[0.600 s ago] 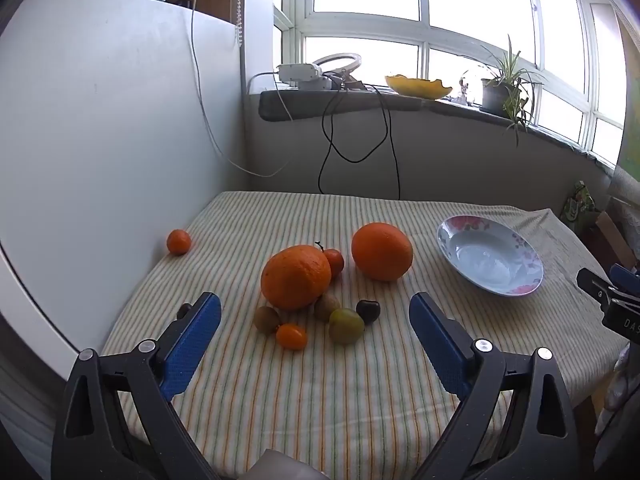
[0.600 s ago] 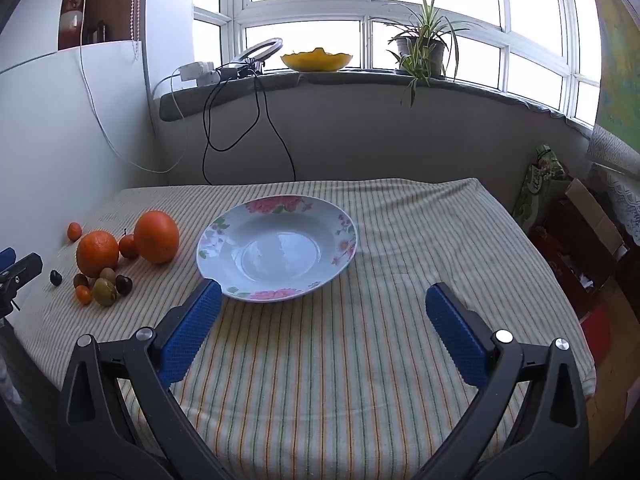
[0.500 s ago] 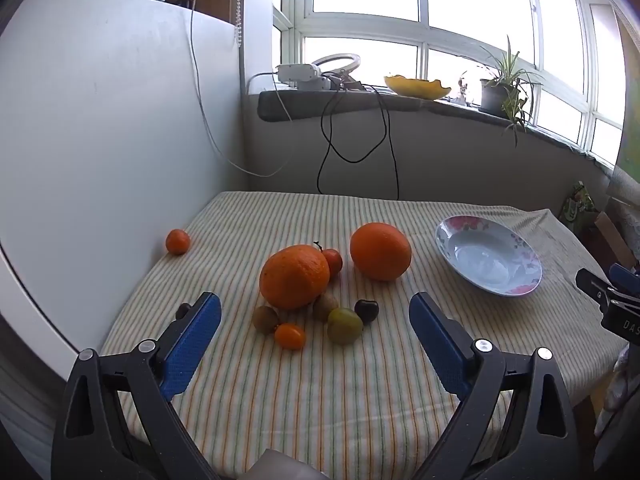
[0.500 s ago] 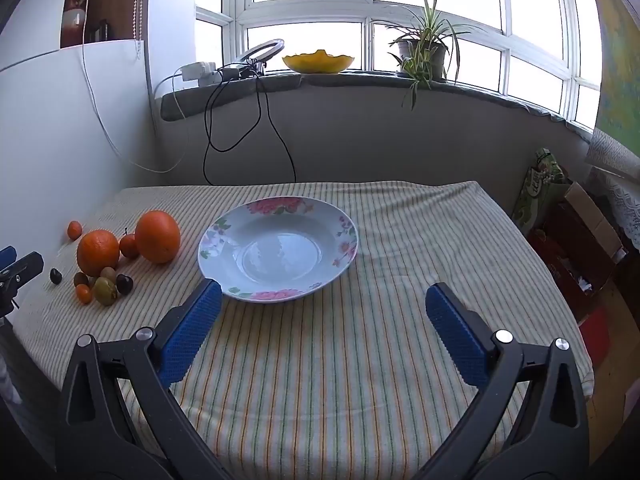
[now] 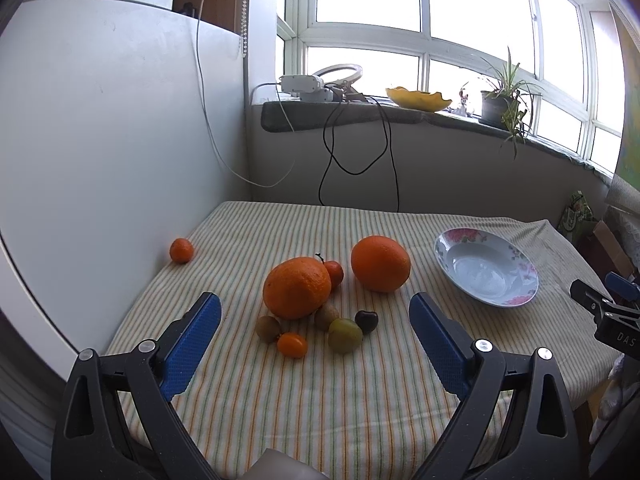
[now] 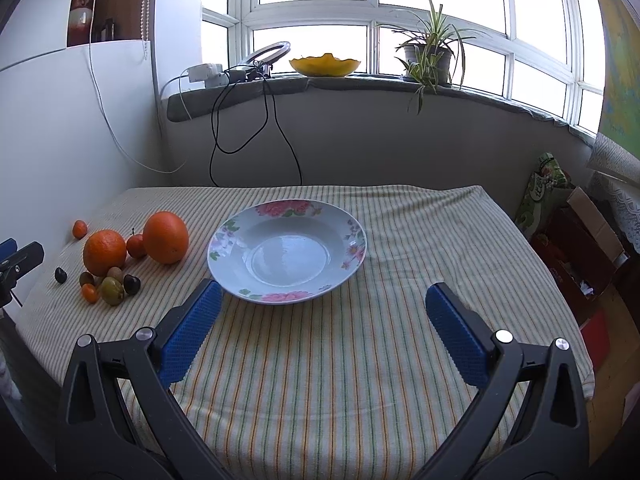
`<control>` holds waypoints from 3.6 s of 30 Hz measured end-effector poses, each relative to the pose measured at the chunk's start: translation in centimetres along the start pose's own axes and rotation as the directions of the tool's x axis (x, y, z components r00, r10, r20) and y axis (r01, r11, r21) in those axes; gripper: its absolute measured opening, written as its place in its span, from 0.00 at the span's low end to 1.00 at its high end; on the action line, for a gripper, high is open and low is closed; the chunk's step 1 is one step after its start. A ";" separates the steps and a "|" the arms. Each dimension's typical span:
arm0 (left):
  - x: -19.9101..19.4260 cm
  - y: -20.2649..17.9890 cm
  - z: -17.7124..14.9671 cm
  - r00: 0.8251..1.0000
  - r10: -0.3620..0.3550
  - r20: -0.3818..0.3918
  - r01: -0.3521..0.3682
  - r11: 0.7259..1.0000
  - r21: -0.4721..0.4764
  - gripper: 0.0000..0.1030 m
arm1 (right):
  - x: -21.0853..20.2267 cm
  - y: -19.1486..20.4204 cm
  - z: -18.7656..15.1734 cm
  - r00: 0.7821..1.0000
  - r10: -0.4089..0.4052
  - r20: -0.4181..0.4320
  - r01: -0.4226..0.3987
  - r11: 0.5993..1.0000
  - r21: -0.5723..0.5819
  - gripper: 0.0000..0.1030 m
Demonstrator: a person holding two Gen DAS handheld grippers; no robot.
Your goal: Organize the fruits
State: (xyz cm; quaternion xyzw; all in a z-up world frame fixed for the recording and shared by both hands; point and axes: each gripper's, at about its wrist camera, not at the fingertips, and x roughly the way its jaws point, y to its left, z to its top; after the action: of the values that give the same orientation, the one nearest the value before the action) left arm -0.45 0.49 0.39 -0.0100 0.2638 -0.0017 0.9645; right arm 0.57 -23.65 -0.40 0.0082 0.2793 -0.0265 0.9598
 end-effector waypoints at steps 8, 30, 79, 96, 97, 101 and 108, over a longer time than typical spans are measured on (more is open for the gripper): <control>0.0 -0.2 0.1 1.000 -0.007 0.000 0.007 1.000 0.005 0.92 | -0.1 0.1 0.1 1.000 0.002 0.005 -0.002 1.000 -0.002 1.00; 0.2 -0.2 0.0 1.000 -0.011 -0.003 0.011 1.000 0.002 0.92 | -0.2 0.6 0.0 1.000 0.014 0.002 -0.014 1.000 -0.016 1.00; 2.0 4.7 -1.6 0.998 0.029 -0.054 -0.033 0.997 -0.069 0.92 | 2.1 4.5 -0.1 0.989 0.147 -0.029 -0.149 0.984 -0.096 0.99; 3.8 6.5 -2.0 0.995 -0.009 -0.098 -0.003 0.993 -0.118 0.92 | 4.4 7.7 1.0 0.966 0.239 -0.094 -0.250 0.960 -0.126 0.99; 3.9 6.6 -2.0 0.995 -0.016 -0.101 0.003 0.992 -0.125 0.92 | 4.6 8.0 1.1 0.965 0.244 -0.099 -0.256 0.958 -0.130 0.99; 4.5 6.8 -2.0 0.993 -0.046 -0.111 0.030 0.990 -0.141 0.92 | 5.0 8.9 1.4 0.955 0.271 -0.117 -0.286 0.948 -0.138 0.99; 6.2 7.4 -1.7 0.982 -0.131 -0.133 0.106 0.978 -0.179 0.92 | 6.5 11.0 2.7 0.910 0.380 -0.168 -0.401 0.908 -0.120 0.99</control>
State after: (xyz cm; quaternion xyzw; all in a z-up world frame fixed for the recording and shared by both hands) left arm 3.97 7.79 -4.36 -0.1082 0.3310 -0.0373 0.9367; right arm 8.13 -13.02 -1.56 -0.0073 0.3401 0.1884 0.9213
